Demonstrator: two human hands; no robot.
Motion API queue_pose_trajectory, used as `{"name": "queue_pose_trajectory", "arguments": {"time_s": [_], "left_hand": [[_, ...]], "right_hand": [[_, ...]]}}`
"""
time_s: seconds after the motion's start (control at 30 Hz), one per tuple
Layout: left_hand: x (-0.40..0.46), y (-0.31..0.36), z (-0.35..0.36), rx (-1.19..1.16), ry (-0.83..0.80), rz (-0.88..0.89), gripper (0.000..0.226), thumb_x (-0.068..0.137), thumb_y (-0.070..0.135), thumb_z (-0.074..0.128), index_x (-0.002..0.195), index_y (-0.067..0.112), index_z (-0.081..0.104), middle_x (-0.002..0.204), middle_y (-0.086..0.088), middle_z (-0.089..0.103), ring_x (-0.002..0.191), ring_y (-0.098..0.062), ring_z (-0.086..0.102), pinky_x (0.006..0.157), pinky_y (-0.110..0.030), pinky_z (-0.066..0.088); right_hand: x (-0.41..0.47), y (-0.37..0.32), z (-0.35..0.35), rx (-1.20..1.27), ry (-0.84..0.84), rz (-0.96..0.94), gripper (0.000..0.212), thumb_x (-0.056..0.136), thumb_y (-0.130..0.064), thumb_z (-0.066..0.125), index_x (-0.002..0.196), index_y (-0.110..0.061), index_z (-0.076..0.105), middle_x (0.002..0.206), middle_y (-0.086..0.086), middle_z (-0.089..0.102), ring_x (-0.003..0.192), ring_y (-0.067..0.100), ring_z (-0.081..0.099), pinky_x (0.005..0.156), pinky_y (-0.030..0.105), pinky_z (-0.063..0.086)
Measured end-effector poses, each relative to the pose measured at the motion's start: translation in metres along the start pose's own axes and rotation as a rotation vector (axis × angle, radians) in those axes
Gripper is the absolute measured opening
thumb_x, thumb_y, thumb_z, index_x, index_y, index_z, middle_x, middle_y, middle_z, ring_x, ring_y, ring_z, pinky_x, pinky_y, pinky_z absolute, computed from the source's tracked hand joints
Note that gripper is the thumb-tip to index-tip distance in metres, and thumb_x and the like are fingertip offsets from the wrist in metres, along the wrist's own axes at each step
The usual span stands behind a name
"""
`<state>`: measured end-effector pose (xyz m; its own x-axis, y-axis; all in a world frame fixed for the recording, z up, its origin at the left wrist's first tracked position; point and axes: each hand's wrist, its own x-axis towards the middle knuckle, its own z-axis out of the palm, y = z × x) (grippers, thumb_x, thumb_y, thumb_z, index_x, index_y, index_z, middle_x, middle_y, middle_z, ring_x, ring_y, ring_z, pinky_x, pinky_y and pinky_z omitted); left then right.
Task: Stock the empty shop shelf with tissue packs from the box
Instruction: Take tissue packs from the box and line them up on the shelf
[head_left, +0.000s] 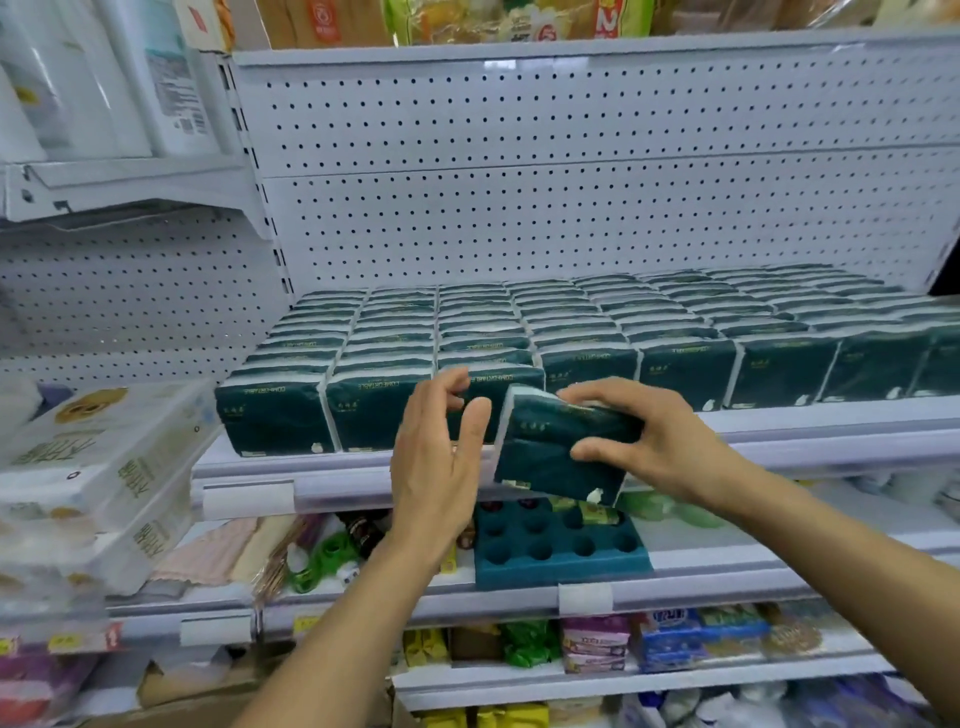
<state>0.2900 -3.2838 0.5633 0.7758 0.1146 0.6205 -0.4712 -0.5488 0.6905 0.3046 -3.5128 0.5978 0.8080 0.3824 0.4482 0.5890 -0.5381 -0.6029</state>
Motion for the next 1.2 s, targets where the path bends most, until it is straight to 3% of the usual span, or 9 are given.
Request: {"name": "queue_pose_trajectory", "arguments": {"time_s": [0.07, 0.17, 0.3, 0.43, 0.53, 0.63, 0.83, 1.07, 1.2], "left_hand": [[0.013, -0.004, 0.003, 0.232, 0.027, 0.119, 0.044, 0.098, 0.050, 0.042, 0.137, 0.029, 0.043, 0.132, 0.011, 0.049, 0.123, -0.006, 0.043, 0.106, -0.032, 0.032], [0.031, -0.019, 0.011, 0.580, -0.056, 0.318, 0.059, 0.096, 0.047, 0.051, 0.148, 0.023, 0.036, 0.152, 0.004, 0.039, 0.142, -0.016, 0.030, 0.120, -0.044, 0.015], [0.043, -0.033, 0.019, 0.835, -0.169, 0.423, 0.071, 0.089, 0.048, 0.061, 0.150, 0.023, 0.034, 0.155, 0.002, 0.038, 0.146, -0.022, 0.028, 0.119, -0.057, 0.010], [0.048, -0.040, 0.024, 0.925, -0.179, 0.435, 0.072, 0.088, 0.045, 0.066, 0.150, 0.026, 0.036, 0.152, 0.004, 0.042, 0.144, -0.020, 0.034, 0.118, -0.056, 0.005], [0.049, -0.041, 0.026, 0.917, -0.161, 0.443, 0.070, 0.088, 0.041, 0.069, 0.149, 0.025, 0.038, 0.151, 0.003, 0.044, 0.142, -0.020, 0.038, 0.118, -0.055, 0.006], [0.048, -0.041, 0.026, 0.910, -0.152, 0.443, 0.070, 0.087, 0.038, 0.070, 0.148, 0.025, 0.039, 0.150, 0.003, 0.046, 0.141, -0.020, 0.040, 0.117, -0.055, 0.007], [0.049, -0.041, 0.027, 0.922, -0.175, 0.417, 0.069, 0.090, 0.039, 0.066, 0.150, 0.026, 0.035, 0.153, 0.005, 0.042, 0.143, -0.018, 0.036, 0.119, -0.056, 0.007], [0.048, -0.035, 0.026, 0.926, -0.191, 0.404, 0.065, 0.095, 0.043, 0.055, 0.153, 0.025, 0.028, 0.157, 0.003, 0.035, 0.147, -0.019, 0.026, 0.119, -0.055, -0.002], [0.039, -0.022, 0.015, 0.874, -0.090, 0.425, 0.065, 0.093, 0.047, 0.052, 0.149, 0.019, 0.037, 0.153, -0.002, 0.040, 0.145, -0.024, 0.030, 0.119, -0.056, 0.007]], "right_hand": [[-0.002, 0.012, -0.021, -0.091, 0.111, -0.062, 0.043, 0.078, -0.043, 0.071, 0.119, -0.046, 0.059, 0.120, -0.024, 0.061, 0.116, 0.000, 0.055, 0.100, 0.036, 0.047], [0.002, 0.033, -0.039, -0.303, 0.237, -0.120, 0.043, 0.080, -0.045, 0.068, 0.122, -0.045, 0.056, 0.113, -0.018, 0.061, 0.110, 0.008, 0.057, 0.086, 0.044, 0.053], [0.014, 0.057, -0.041, -0.466, 0.238, -0.157, 0.045, 0.081, -0.029, 0.075, 0.123, -0.035, 0.060, 0.106, -0.011, 0.060, 0.102, 0.013, 0.054, 0.063, 0.044, 0.054], [0.024, 0.071, -0.030, -0.507, 0.182, -0.189, 0.043, 0.082, -0.027, 0.075, 0.123, -0.030, 0.063, 0.105, -0.004, 0.060, 0.101, 0.014, 0.049, 0.058, 0.044, 0.053], [0.030, 0.078, -0.020, -0.529, 0.178, -0.207, 0.042, 0.082, -0.026, 0.076, 0.122, -0.027, 0.063, 0.112, -0.001, 0.058, 0.106, 0.019, 0.049, 0.062, 0.044, 0.055], [0.036, 0.084, -0.013, -0.641, 0.237, -0.240, 0.041, 0.081, -0.028, 0.077, 0.120, -0.023, 0.066, 0.123, 0.005, 0.059, 0.112, 0.028, 0.050, 0.078, 0.047, 0.051], [0.043, 0.090, -0.001, -0.646, 0.218, -0.252, 0.043, 0.093, -0.037, 0.052, 0.131, -0.018, 0.060, 0.142, 0.002, 0.052, 0.136, 0.025, 0.042, 0.107, 0.045, 0.037], [0.039, 0.074, 0.001, -0.731, 0.188, -0.115, 0.054, 0.094, -0.050, 0.033, 0.138, -0.026, 0.051, 0.149, 0.001, 0.044, 0.142, 0.023, 0.034, 0.113, 0.051, 0.025], [0.025, 0.049, 0.007, -0.721, 0.284, -0.112, 0.057, 0.095, -0.051, 0.035, 0.143, -0.022, 0.044, 0.152, 0.005, 0.039, 0.142, 0.027, 0.032, 0.114, 0.053, 0.025]]}}
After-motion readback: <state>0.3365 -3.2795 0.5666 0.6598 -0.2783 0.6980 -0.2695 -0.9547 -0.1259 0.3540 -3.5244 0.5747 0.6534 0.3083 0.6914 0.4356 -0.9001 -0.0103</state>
